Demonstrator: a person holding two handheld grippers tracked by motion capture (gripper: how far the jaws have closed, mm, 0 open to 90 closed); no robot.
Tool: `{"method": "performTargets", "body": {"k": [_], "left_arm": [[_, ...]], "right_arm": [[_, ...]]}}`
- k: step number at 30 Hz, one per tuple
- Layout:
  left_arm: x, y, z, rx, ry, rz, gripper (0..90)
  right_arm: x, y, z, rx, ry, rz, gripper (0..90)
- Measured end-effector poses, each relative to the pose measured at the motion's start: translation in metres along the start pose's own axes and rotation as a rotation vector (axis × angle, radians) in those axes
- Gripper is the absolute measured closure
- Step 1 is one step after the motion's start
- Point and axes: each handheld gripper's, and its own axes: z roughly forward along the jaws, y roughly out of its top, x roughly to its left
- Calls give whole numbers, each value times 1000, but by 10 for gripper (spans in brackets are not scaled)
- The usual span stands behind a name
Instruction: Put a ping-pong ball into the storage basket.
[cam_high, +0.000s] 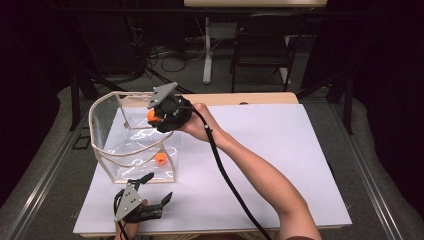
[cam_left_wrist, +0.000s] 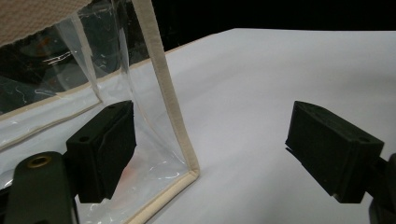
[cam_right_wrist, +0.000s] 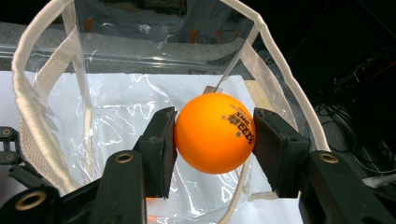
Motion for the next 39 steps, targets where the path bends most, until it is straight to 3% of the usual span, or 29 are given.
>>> {"method": "performTargets", "body": {"k": [39], "left_arm": [[1,0,0,-3,-2,-1,158]], "right_arm": [[8,-5,23,59,32,1,506]]}}
